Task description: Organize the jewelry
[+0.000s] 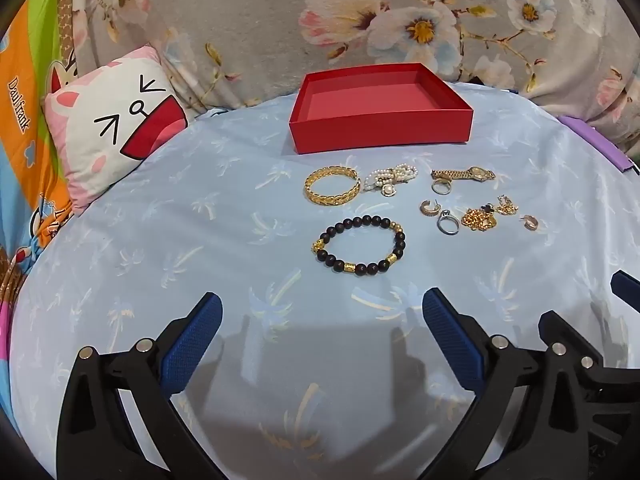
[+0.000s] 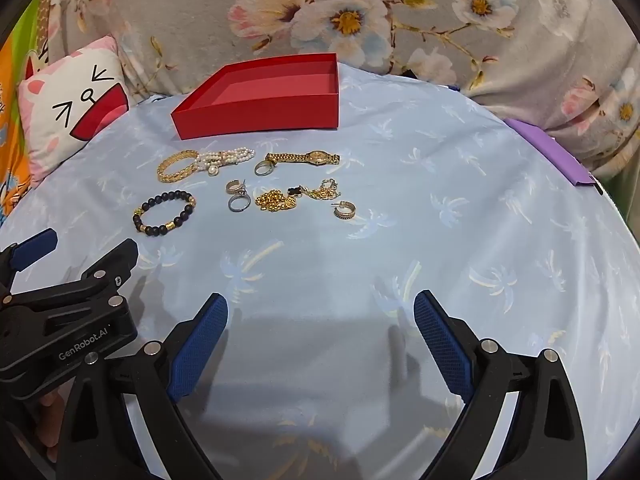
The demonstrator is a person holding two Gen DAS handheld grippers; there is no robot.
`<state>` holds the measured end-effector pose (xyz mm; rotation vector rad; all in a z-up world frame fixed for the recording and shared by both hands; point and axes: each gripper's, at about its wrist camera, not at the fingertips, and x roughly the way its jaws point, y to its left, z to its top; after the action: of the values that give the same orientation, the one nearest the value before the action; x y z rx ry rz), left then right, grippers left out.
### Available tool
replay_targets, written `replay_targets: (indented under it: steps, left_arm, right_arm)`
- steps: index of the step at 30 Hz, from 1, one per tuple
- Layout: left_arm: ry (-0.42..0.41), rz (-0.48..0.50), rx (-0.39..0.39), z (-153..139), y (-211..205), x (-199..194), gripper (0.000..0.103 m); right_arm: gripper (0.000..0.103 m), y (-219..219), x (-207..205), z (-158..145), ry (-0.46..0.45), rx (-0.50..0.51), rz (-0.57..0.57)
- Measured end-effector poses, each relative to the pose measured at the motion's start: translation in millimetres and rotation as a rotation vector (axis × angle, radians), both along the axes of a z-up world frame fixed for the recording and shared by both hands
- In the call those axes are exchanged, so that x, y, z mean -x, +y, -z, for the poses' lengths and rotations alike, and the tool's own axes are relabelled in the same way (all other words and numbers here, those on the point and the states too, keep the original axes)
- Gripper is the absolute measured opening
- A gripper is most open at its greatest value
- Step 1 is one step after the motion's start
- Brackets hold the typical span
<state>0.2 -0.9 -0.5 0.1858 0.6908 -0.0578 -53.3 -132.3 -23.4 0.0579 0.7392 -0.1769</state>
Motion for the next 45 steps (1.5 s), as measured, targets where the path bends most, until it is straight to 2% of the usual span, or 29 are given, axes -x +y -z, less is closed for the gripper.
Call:
replay_targets:
  steps: [8,45]
  left_arm:
    - [0.01,-0.005,0.002,3,-11,-1,0.097]
    - [0.004,0.017,0.022,-1,-1,-1,0.098]
  right_arm:
    - [0.092,-1,0,1,0.002,-0.005,0.008]
    - [0.093,0,4,-5,-0.011,0.026,0.018]
